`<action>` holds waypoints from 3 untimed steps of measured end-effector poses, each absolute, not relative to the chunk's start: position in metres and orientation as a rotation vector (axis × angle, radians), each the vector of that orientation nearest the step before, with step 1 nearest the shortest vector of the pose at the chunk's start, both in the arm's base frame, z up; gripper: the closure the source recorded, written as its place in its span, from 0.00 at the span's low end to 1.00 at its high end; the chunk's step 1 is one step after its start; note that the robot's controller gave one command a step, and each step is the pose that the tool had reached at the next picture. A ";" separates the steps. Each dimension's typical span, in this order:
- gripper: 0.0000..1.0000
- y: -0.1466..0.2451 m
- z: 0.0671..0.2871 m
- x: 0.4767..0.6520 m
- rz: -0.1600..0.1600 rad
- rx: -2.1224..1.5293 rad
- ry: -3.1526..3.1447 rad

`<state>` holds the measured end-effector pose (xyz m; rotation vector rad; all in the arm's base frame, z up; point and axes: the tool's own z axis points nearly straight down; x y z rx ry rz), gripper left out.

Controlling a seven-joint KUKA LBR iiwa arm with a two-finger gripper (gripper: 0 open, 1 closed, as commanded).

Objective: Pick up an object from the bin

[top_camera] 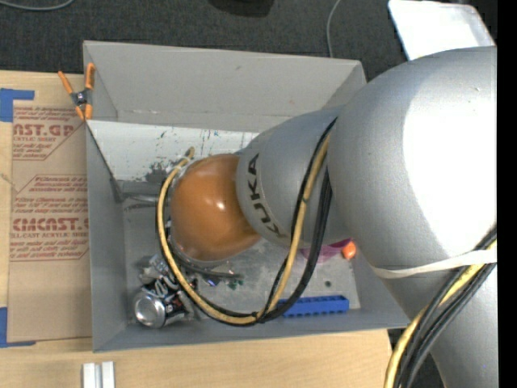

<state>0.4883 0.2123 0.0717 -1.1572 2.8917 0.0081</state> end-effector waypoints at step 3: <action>1.00 0.215 0.072 0.487 0.003 -1.568 2.670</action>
Offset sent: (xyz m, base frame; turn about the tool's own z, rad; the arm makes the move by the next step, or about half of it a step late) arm 0.0000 0.0000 0.0000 0.0000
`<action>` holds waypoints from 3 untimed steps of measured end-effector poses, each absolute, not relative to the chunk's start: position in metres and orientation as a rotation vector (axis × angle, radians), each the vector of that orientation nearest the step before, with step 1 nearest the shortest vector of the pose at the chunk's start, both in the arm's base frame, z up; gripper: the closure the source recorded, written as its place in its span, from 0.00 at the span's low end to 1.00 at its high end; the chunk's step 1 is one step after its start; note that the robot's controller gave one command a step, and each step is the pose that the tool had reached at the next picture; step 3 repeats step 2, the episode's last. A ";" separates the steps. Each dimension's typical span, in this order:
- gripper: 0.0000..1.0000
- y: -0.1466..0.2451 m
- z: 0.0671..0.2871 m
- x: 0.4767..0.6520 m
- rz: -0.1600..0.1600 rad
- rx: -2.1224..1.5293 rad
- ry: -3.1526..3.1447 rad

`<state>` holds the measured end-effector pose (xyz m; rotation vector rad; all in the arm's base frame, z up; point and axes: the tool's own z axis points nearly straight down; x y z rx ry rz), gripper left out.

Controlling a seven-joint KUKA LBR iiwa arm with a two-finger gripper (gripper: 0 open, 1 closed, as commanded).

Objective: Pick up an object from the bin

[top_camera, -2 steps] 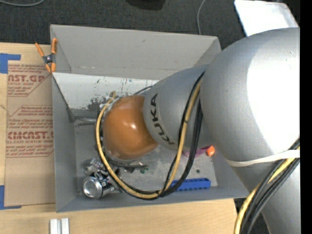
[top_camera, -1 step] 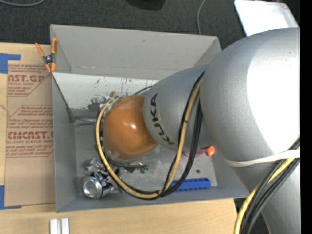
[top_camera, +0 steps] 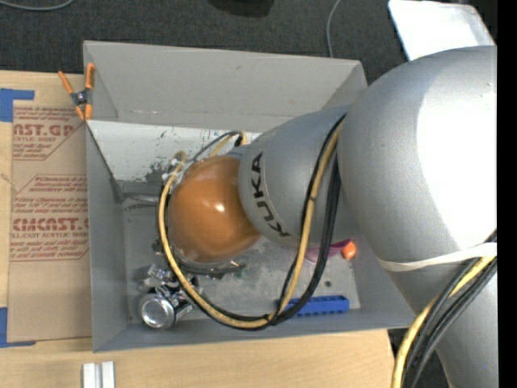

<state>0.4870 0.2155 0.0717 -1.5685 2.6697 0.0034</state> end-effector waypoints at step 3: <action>1.00 0.218 0.073 0.482 0.001 -1.600 2.641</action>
Offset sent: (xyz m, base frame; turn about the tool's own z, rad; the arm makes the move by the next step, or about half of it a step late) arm -0.0052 0.0018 -0.0017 -0.0094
